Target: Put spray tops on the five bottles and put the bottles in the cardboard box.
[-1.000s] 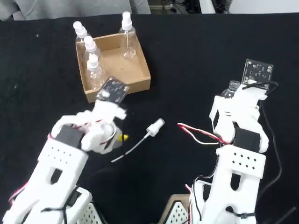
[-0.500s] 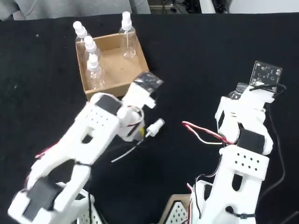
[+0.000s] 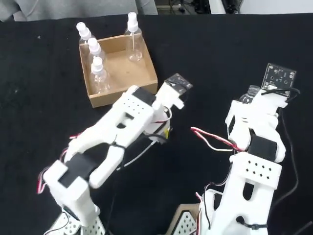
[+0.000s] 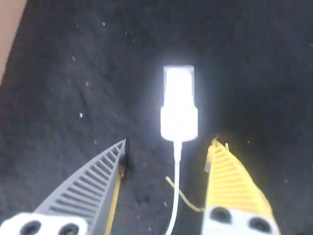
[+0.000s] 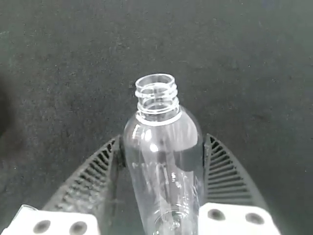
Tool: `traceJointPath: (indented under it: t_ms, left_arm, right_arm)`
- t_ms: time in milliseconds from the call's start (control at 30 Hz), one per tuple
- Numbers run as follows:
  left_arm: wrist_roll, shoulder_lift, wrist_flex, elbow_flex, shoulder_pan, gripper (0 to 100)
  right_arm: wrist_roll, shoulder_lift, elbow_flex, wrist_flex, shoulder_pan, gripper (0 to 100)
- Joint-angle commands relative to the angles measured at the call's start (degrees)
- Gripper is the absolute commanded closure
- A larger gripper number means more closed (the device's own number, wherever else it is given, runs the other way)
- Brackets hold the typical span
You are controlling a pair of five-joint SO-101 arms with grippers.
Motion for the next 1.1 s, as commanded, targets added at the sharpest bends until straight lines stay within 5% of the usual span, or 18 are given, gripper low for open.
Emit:
traceJointPath:
  t_ms: [0,533,1067]
  left_arm:
    - [-0.3,2.9,0.4,-5.8,0.9,76]
    - [-0.4,14.4,0.1,-14.0,2.2,77]
    - [-0.4,14.1,4.1,-15.7,2.3,97]
  right_arm:
    - [-0.2,-2.6,-0.3,-1.4,1.3,84.4]
    - [0.2,-2.6,-0.6,-1.4,1.1,84.4]
    - [0.3,-2.6,-0.3,-1.4,0.9,84.4]
